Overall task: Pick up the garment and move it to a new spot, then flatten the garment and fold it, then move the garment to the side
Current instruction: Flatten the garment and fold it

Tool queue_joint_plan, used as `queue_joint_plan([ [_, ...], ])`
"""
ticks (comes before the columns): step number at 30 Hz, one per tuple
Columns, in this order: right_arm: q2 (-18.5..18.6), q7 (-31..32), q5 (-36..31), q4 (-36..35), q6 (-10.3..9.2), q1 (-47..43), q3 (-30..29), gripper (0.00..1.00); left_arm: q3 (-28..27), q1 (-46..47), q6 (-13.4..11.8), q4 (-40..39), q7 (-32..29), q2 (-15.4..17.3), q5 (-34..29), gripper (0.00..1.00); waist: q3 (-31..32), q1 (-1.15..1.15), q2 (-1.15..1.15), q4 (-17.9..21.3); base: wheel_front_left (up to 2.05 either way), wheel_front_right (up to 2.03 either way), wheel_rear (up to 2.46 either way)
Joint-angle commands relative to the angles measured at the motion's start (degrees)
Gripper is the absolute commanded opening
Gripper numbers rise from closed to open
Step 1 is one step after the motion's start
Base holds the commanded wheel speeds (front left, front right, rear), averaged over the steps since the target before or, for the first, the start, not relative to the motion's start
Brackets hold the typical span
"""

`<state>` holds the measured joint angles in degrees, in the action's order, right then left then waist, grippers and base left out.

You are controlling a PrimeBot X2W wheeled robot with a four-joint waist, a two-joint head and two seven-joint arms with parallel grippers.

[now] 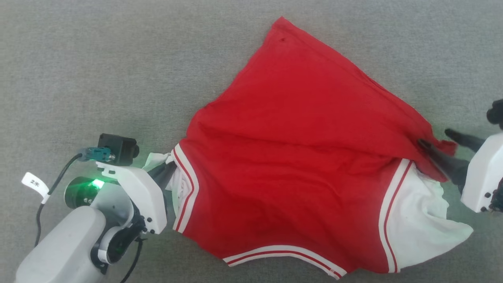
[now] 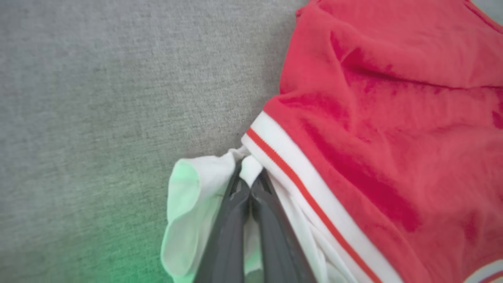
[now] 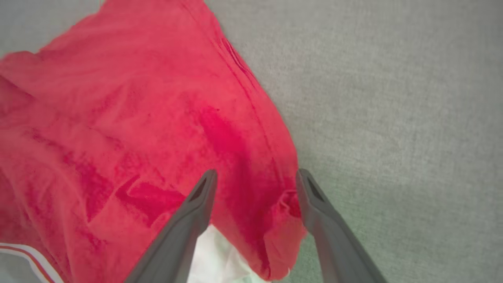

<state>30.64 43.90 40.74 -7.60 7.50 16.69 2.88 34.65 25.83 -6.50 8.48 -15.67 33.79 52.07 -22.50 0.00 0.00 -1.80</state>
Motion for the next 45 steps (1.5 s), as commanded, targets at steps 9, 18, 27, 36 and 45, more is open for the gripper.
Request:
queue_joint_plan([
  [9,-1.1,-1.2,-2.7,-2.3,-0.02,8.2,1.7,1.00,1.8,-0.7,0.2,0.2,-0.2,-1.7,-0.4,0.00,-0.3,0.00,0.00,-3.6,0.00,0.00,0.00],
  [18,0.8,-3.7,-2.7,10.9,-0.02,24.9,11.1,1.00,4.7,2.8,2.8,2.6,0.6,-6.7,-1.4,0.00,-1.9,0.00,0.00,-11.2,0.00,0.00,0.00],
  [27,2.6,-0.9,-1.5,27.8,-0.02,39.2,22.4,1.00,7.8,6.3,6.3,7.7,2.3,-13.0,-1.7,0.00,-4.1,0.00,0.00,-19.7,0.00,0.00,0.00],
  [36,4.7,4.9,-0.2,41.4,-0.01,47.8,34.9,1.00,9.8,9.0,9.5,13.2,4.2,-17.6,-2.0,0.00,-6.7,0.00,0.00,-25.5,0.00,0.00,0.00],
  [45,4.4,10.2,6.1,50.8,-0.01,46.8,41.8,0.00,10.1,10.6,11.1,19.3,5.8,-19.5,-0.7,0.00,-7.1,0.00,0.00,-26.4,0.00,0.00,0.00],
])
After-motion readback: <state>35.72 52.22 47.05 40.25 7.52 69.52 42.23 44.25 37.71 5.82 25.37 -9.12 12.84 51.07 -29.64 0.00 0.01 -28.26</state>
